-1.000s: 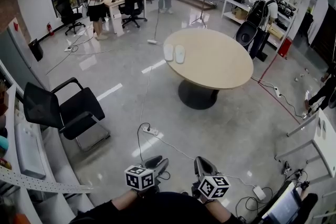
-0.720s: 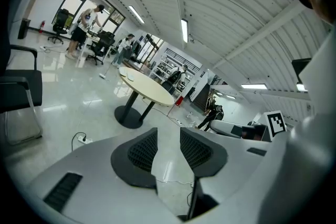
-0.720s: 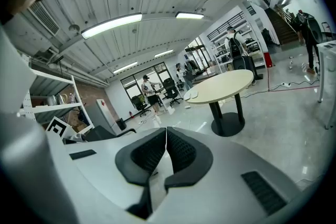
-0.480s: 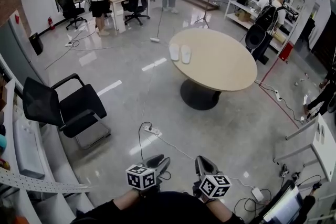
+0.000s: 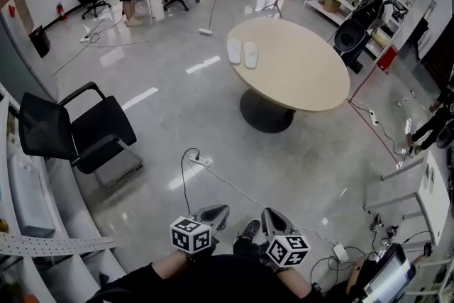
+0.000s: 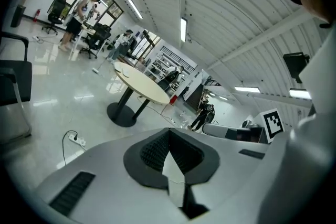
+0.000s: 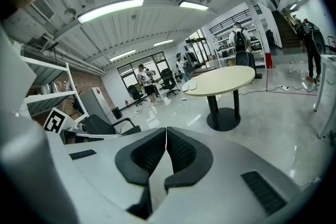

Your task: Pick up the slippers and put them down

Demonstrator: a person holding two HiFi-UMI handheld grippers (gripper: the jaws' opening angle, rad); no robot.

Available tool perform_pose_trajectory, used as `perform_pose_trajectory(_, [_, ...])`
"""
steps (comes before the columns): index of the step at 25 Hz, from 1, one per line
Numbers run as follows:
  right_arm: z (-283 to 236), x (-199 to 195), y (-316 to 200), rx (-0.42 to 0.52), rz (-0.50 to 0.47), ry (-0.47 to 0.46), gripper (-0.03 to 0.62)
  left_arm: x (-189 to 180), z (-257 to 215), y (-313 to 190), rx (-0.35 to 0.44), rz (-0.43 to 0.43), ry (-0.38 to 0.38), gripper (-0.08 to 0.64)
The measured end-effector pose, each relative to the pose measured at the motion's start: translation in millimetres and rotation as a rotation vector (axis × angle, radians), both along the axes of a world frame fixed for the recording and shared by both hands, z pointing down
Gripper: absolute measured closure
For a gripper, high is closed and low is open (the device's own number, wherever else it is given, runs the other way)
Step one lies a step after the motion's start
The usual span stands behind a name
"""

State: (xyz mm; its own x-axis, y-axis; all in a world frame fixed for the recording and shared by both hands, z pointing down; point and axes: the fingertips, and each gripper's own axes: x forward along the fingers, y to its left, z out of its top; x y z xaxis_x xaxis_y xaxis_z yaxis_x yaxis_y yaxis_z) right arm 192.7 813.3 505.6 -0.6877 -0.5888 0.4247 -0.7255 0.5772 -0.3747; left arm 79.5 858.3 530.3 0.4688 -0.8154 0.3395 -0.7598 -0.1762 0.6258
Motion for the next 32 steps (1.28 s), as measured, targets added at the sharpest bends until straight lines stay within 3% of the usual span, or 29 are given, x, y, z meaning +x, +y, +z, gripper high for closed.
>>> perform_pose_trajectory(7, [11.7, 27.0, -98.2, -0.026, -0.008, -0.091, 0.577, 18.7, 5.4, -83.3, -0.023, -0.071, -0.075, 0.537])
perform_pose_trajectory(12, [-4.4, 66.0, -176.0, -0.015, -0.037, -0.138, 0.577, 70.1, -12.8, -156.6, -0.012, -0.059, -0.140, 0.537])
perform_pose_trajectory(16, [-1.7, 91.6, -221.1, -0.029, -0.048, -0.151, 0.577, 95.5, -11.0, -197.8, -0.023, -0.074, -0.143, 0.535])
perform_pose_trajectory(26, [-4.6, 108.1, -293.0, -0.060, -0.029, -0.199, 0.577, 98.1, -19.8, -264.3, -0.045, -0.115, -0.159, 0.535])
perform_pose_trajectory(32, [-8.5, 120.8, -337.6, -0.068, 0.024, -0.201, 0.577, 103.5, -22.5, -310.6, -0.057, -0.069, -0.164, 0.537])
